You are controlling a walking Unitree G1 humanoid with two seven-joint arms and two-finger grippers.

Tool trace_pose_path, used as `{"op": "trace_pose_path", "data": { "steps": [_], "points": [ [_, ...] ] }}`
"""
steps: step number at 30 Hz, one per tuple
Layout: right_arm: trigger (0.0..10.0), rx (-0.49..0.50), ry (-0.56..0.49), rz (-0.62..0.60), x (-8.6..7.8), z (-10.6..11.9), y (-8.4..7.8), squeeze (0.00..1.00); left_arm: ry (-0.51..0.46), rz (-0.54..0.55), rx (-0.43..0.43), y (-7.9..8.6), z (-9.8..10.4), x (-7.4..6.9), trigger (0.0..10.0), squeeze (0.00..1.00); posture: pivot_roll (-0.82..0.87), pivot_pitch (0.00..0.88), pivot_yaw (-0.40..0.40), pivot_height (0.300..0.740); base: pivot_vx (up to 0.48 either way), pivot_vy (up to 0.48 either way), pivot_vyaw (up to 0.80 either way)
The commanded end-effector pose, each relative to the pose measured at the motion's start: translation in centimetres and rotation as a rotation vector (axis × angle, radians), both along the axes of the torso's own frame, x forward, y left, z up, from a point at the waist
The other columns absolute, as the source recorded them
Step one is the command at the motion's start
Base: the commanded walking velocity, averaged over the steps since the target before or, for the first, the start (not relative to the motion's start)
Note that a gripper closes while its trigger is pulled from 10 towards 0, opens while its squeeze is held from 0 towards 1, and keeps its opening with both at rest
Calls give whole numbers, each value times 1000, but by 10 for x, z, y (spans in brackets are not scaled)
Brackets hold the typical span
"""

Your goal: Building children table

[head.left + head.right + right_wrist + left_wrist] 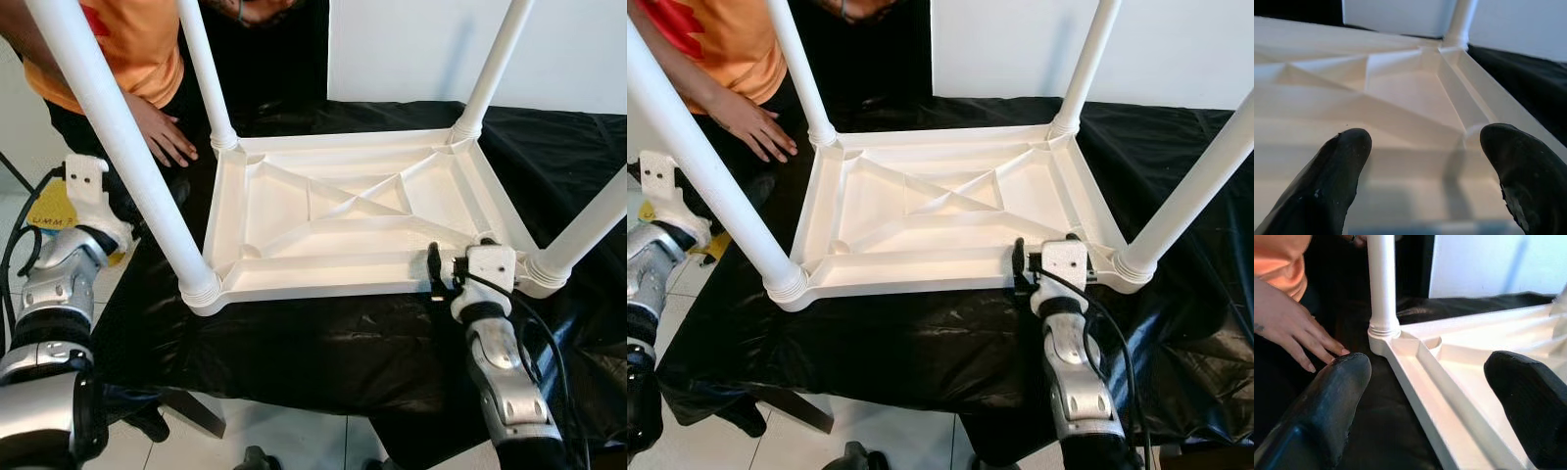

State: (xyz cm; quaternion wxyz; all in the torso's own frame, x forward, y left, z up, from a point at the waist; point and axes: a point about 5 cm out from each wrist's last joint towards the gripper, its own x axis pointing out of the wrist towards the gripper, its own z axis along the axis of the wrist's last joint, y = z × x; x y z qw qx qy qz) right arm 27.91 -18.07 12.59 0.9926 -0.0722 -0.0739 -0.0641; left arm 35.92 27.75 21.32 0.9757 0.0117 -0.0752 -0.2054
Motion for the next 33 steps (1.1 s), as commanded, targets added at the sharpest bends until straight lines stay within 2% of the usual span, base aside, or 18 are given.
{"op": "trace_pose_path", "data": {
  "steps": [1,2,5,6,8,10,12,14,17,20,23,25,27,29,33],
  "points": [
    [10000,-5,30,-38,-8,-6,-4,0,19,-79,-46,-8,-4,-2,10000,0,-119,115,27,740,0,0,0],
    [10000,-10,40,-59,-12,-8,-6,0,32,-135,-62,-13,-7,-3,10000,0,-121,117,28,740,0,0,0],
    [10000,-10,40,-59,-12,-8,-6,0,32,-135,-62,-13,-7,-3,10000,0,-121,117,28,740,0,0,0],
    [10000,-13,52,-76,-15,-10,-8,0,51,-194,-72,-19,-10,-5,10000,0,-121,117,28,740,0,0,0],
    [10000,-13,52,-76,-15,-10,-8,0,51,-194,-72,-19,-10,-5,10000,0,-121,117,28,740,0,0,0],
    [10000,-19,81,-118,-22,-15,-11,0,78,-303,-30,-35,-19,-9,10000,0,-127,124,28,740,0,0,0],
    [10000,-19,81,-118,-22,-15,-11,0,78,-303,-30,-35,-19,-9,10000,0,-127,124,28,740,0,0,0],
    [10000,-21,95,-171,-27,-16,-15,0,88,-405,-20,-53,-24,-14,10000,0,-125,130,25,740,0,0,0],
    [10000,-21,95,-171,-27,-16,-15,0,88,-405,-20,-53,-24,-14,10000,0,-125,130,25,740,0,0,0],
    [10000,-15,94,-245,-31,-15,-20,0,103,-516,-44,-73,-29,-21,10000,0,-121,132,24,740,0,0,0],
    [10000,2,93,-277,-33,-15,-23,0,114,-551,-38,-81,-33,-24,10000,0,-121,132,23,740,0,0,0],
    [10000,25,95,-358,-39,-15,-30,0,135,-613,-36,-97,-40,-33,10000,0,-120,135,25,740,0,0,0],
    [10000,25,95,-358,-39,-15,-30,0,135,-613,-36,-97,-40,-33,10000,0,-120,135,25,740,0,0,0],
    [10000,64,110,-418,-42,-18,-37,0,155,-652,-53,-112,-45,-40,10000,0,-120,135,26,740,0,0,0],
    [10000,82,120,-433,-43,-19,-38,0,163,-663,-60,-116,-47,-42,10000,0,-120,135,26,740,0,0,0]
  ]
}}
